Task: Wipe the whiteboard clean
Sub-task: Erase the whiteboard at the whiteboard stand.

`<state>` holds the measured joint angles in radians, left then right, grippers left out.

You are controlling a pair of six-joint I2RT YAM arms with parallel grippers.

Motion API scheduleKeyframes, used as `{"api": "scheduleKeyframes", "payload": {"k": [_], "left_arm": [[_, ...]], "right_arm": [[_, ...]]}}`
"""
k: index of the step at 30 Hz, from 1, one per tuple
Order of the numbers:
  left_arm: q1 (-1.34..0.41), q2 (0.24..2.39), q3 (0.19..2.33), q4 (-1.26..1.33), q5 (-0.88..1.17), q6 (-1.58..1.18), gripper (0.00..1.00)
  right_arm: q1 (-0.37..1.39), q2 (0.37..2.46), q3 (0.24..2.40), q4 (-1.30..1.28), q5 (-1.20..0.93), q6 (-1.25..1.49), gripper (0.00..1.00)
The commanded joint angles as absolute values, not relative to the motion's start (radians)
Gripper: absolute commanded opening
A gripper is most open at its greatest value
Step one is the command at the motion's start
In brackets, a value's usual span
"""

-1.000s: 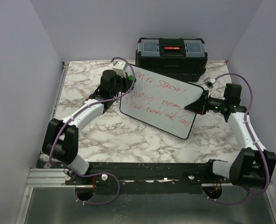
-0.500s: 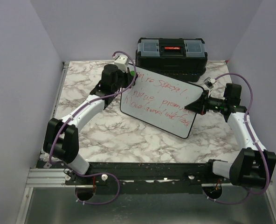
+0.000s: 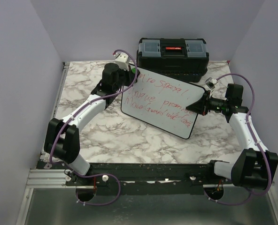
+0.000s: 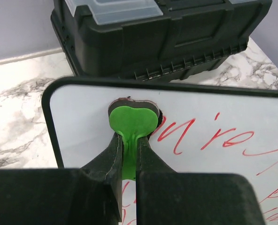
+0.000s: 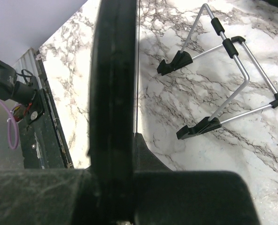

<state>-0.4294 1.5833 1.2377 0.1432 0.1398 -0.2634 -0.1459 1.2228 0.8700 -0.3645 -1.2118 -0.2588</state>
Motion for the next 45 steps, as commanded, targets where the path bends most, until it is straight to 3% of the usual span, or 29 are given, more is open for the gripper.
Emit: {"api": "scheduleKeyframes", "payload": {"k": [1, 10, 29, 45], "left_arm": [[-0.437, 1.602, 1.144, 0.141, 0.112, -0.27, 0.0], [-0.454, 1.592, 1.075, 0.152, 0.104, -0.275, 0.0], [-0.478, 1.643, 1.391, 0.002, 0.085, -0.246, 0.0], [-0.482, 1.618, 1.136, 0.092, 0.074, -0.278, 0.0]], "right_arm": [[-0.131, 1.203, 0.869, -0.339, -1.273, -0.32, 0.01], [-0.132, 1.206, 0.868, -0.339, -1.273, -0.319, 0.01], [-0.131, 1.204, 0.867, -0.337, -1.27, -0.321, 0.01], [-0.131, 1.204, 0.867, -0.337, -1.272, -0.321, 0.01]]}}
